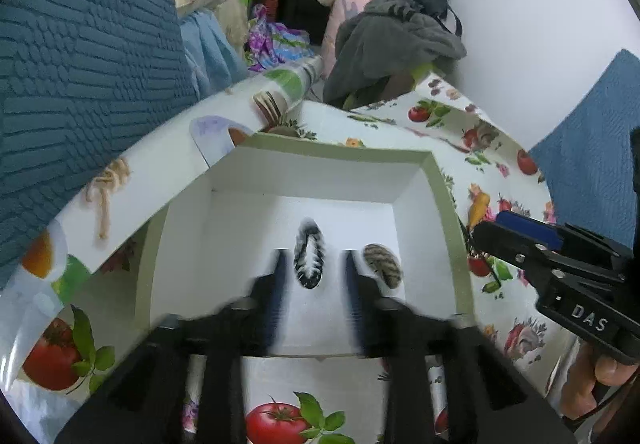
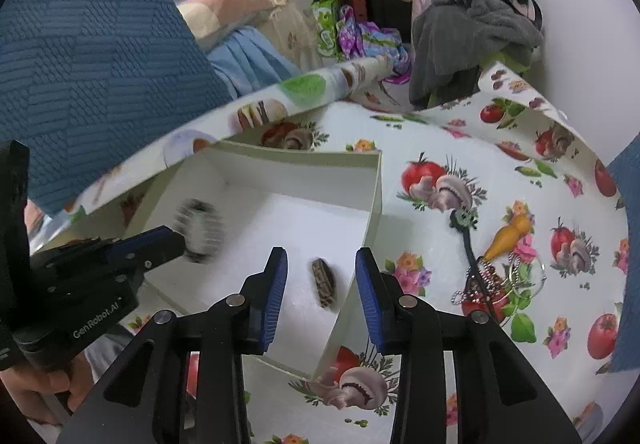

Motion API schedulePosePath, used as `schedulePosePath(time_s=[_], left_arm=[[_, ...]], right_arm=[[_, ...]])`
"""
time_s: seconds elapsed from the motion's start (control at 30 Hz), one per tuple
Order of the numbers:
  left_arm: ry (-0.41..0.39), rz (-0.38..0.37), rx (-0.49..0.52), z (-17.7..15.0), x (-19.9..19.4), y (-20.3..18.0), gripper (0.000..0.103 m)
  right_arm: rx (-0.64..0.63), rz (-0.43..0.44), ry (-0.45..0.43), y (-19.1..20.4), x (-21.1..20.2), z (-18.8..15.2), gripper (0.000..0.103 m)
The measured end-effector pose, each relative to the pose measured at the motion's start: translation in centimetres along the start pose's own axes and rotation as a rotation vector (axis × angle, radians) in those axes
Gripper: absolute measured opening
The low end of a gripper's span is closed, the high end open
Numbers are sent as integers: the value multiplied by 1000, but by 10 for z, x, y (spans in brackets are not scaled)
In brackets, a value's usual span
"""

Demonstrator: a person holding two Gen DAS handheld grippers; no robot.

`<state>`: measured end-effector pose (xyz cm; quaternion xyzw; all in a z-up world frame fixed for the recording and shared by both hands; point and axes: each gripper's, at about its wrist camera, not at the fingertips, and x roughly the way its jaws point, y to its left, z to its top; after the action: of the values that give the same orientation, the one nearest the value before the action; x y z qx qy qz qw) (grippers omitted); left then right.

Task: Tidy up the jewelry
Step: 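Carry both items into the white box and open both grippers, then withdraw both tools from the box back toward the jewelry pile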

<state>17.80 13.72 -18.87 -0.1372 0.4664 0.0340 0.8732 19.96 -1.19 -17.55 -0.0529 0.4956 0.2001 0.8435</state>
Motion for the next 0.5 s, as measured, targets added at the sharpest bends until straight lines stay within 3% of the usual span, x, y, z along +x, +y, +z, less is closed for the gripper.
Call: schedulePosePath(time_s=[0.07, 0.23, 0.37, 0.5], left_arm=[[-39, 6, 7, 2, -12, -4, 56], [-84, 20, 26, 9, -39, -17, 56], [-152, 26, 34, 18, -68, -32, 73], [-206, 16, 47, 24, -93, -47, 75]], right_arm=[[-3, 5, -19, -1, -9, 2, 34], [-14, 13, -95, -5, -45, 12, 36], [-18, 13, -164, -11, -78, 19, 38], [-16, 19, -225, -18, -107, 23, 43]])
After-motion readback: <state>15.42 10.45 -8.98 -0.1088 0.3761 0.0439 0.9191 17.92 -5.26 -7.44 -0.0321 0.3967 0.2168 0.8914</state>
